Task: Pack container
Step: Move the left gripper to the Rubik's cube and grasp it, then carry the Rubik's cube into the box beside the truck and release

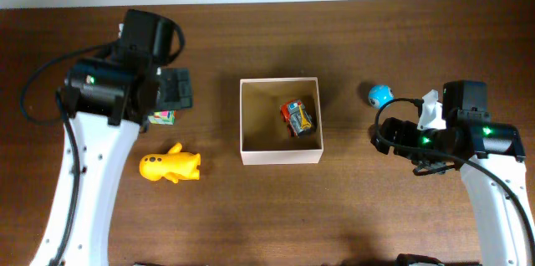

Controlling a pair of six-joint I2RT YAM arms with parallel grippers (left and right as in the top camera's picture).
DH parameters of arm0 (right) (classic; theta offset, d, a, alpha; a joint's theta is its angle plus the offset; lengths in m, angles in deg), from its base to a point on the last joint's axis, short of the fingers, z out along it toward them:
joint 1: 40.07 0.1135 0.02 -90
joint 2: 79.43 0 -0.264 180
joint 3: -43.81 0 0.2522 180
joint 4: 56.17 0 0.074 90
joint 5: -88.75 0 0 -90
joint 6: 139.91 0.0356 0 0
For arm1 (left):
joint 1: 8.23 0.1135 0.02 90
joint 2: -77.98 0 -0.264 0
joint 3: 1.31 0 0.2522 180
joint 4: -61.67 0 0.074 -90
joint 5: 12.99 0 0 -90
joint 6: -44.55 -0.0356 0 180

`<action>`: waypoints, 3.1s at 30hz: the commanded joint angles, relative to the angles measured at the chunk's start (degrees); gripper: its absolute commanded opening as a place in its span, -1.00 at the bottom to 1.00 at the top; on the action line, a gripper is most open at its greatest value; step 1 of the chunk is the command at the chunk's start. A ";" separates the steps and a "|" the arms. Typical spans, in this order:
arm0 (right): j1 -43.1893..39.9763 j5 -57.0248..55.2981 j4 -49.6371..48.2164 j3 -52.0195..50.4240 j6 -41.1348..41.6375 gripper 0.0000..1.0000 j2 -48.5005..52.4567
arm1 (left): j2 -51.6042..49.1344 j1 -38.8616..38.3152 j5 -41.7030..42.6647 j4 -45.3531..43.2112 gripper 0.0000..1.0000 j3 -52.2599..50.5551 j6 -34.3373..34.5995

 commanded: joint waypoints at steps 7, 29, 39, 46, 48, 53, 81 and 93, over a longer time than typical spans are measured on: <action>-0.42 -0.55 0.15 0.76 -0.39 0.97 0.09 | -10.19 10.27 12.52 -10.95 1.00 -8.37 -11.58; -0.42 -0.59 0.85 0.76 -0.83 0.97 0.09 | -34.62 14.58 17.18 -19.28 0.61 -8.61 -25.83; -0.42 -0.59 0.90 0.76 -0.83 0.97 0.09 | -34.77 14.56 17.27 -20.31 0.34 -8.90 -25.79; -0.42 -0.57 0.94 0.76 -0.83 0.97 0.09 | -33.16 14.53 18.47 -20.00 0.04 -8.83 -24.30; -0.42 -0.57 0.94 0.76 -0.83 0.97 0.09 | -31.63 14.51 18.49 -19.96 -0.07 -8.63 -24.28; -0.42 -0.57 0.94 0.76 -0.81 0.97 0.09 | -25.59 14.27 21.99 -19.04 -0.12 -7.67 -22.08; -0.42 -0.57 0.92 0.76 -0.81 0.97 0.09 | -10.43 -19.17 25.59 -29.57 -0.44 -17.03 11.52; -0.42 -0.55 0.92 0.76 -0.81 0.97 0.09 | -20.90 -19.78 9.57 -32.52 -0.34 -17.59 13.62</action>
